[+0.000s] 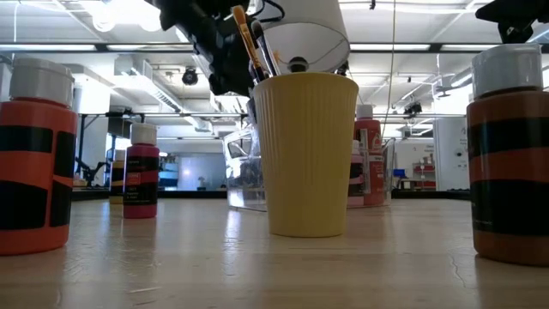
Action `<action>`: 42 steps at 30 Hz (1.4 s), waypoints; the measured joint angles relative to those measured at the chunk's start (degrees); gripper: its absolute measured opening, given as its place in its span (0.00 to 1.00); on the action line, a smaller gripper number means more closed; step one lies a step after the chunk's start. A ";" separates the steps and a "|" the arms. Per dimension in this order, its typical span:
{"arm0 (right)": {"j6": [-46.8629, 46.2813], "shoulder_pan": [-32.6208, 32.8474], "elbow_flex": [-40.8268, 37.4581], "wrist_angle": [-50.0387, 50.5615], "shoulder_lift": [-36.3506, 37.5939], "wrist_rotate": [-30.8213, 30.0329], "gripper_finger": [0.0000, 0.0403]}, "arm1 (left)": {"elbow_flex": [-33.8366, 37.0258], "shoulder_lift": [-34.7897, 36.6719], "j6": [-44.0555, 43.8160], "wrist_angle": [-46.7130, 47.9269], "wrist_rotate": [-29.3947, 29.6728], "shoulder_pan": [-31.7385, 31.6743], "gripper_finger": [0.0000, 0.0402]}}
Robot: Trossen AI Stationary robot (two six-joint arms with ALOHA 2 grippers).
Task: Pick & Place Paint Supplies
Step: Put the blue bottle into the transparent bin
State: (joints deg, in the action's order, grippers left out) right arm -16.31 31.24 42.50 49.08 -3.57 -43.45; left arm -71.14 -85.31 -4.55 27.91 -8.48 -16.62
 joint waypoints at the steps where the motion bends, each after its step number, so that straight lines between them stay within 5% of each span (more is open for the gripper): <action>1: -0.01 -0.02 0.00 0.00 0.00 0.01 0.02 | 0.02 -0.03 -0.03 0.43 0.45 0.02 0.32; 20: -0.01 -0.02 0.00 0.00 0.00 0.01 0.02 | 0.14 0.06 2.27 1.85 6.35 7.62 0.32; 42: -0.01 -0.02 0.00 0.00 0.00 0.01 0.02 | 0.01 -4.18 3.01 1.47 11.00 7.78 0.32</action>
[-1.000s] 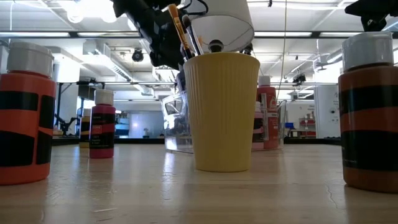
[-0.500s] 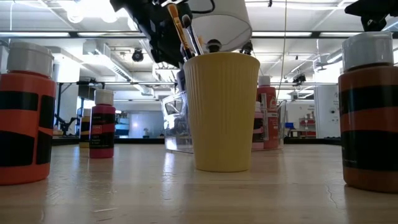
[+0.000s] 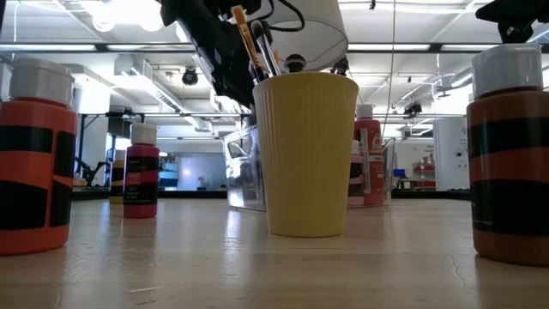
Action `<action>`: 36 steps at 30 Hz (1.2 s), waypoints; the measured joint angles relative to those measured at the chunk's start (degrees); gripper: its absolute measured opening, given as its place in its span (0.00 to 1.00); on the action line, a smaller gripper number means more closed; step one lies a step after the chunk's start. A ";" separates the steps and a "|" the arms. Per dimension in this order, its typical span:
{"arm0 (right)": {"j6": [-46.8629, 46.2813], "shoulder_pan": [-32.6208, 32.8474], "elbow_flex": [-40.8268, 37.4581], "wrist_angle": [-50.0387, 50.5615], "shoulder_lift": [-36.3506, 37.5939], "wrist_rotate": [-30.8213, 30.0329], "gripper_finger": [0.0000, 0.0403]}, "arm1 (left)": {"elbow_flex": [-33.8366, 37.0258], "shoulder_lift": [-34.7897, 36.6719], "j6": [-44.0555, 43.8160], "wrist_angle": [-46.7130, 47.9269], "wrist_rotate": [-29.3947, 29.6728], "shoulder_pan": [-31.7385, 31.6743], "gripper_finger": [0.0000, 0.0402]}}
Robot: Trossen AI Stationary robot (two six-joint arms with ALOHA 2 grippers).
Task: Pick & Place Paint Supplies
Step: Put the blue bottle into the transparent bin
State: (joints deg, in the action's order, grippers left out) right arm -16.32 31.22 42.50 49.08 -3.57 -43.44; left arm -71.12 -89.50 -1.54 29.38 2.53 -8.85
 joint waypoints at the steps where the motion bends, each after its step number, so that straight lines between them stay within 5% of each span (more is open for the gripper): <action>1: 0.01 0.01 0.00 0.00 0.00 -0.02 0.02 | -0.02 -0.31 0.00 -0.03 1.33 -0.07 0.32; 36: 0.00 0.01 0.00 0.00 0.00 0.00 0.02 | -4.71 -6.40 -0.57 -4.29 7.95 -3.58 0.32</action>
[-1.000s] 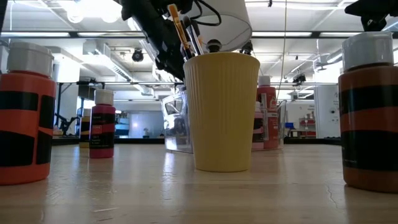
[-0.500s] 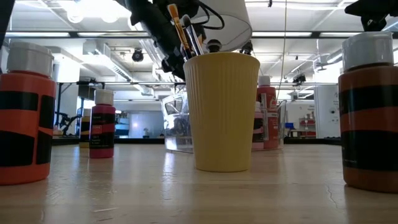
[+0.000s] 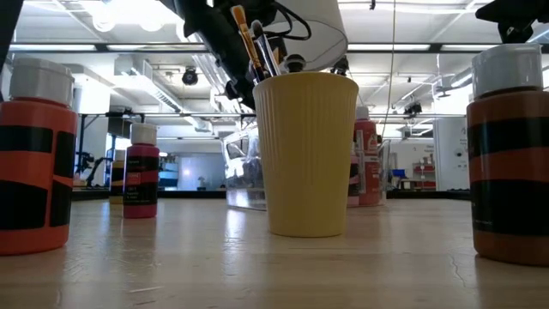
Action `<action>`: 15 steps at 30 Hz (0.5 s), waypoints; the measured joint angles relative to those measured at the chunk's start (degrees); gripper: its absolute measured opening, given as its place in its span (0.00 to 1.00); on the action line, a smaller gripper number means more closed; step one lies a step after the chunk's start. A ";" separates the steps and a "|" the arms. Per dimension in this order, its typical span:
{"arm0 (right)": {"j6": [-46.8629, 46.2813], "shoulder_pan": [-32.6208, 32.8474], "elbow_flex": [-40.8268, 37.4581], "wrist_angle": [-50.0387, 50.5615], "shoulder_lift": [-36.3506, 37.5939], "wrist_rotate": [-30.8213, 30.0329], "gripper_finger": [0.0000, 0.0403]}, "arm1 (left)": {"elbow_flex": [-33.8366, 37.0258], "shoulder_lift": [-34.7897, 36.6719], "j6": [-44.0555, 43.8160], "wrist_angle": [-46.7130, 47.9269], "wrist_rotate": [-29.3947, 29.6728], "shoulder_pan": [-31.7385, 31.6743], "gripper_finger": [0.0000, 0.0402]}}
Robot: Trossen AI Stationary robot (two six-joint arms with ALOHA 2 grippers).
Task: Pick & Place Paint Supplies
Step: Put the blue bottle into the transparent bin
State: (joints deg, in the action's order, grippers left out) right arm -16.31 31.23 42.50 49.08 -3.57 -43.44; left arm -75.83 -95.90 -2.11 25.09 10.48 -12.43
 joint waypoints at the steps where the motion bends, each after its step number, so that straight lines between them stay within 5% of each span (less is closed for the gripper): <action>1: 0.00 0.00 0.00 0.00 0.00 0.00 0.02 | 0.02 -0.02 0.20 -0.12 0.18 -0.02 0.32; 15: 0.00 0.01 0.00 0.00 0.00 0.00 0.02 | 0.15 -0.09 1.28 -2.21 0.31 -0.26 0.32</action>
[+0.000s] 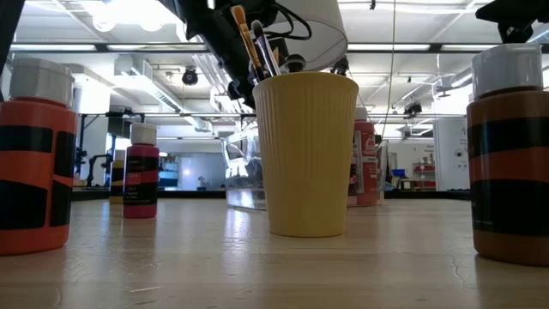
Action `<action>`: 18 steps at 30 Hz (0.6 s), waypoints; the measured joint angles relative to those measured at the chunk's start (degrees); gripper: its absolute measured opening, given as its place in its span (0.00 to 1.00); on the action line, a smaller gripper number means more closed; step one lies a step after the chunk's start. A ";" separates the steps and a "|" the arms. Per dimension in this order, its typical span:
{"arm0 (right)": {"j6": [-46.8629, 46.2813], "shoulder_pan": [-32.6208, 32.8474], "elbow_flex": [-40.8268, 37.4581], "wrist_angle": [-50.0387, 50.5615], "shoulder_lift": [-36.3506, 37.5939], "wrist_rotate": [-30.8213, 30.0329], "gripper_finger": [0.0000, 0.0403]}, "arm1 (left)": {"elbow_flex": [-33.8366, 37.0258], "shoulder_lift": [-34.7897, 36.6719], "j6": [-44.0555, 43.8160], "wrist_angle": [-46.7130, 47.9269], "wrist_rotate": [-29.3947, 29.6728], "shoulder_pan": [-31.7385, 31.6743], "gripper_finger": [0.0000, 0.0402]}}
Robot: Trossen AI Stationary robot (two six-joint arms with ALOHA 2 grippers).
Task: Pick & Place Paint Supplies
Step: Put the blue bottle into the transparent bin
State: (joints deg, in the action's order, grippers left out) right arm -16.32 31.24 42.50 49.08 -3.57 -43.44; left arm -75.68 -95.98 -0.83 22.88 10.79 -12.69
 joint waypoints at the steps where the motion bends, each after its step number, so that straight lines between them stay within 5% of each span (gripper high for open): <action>1: 0.00 0.00 0.00 0.00 0.00 0.00 0.02 | 0.00 0.00 0.05 -0.05 0.00 -0.02 0.32; 18: 0.00 -0.02 0.00 0.00 0.00 -0.01 0.02 | -0.10 -2.67 1.04 -3.38 -0.04 -0.46 0.41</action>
State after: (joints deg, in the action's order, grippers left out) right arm -16.32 31.22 42.50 49.08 -3.57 -43.45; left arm -75.78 -98.65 0.21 19.51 10.74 -13.15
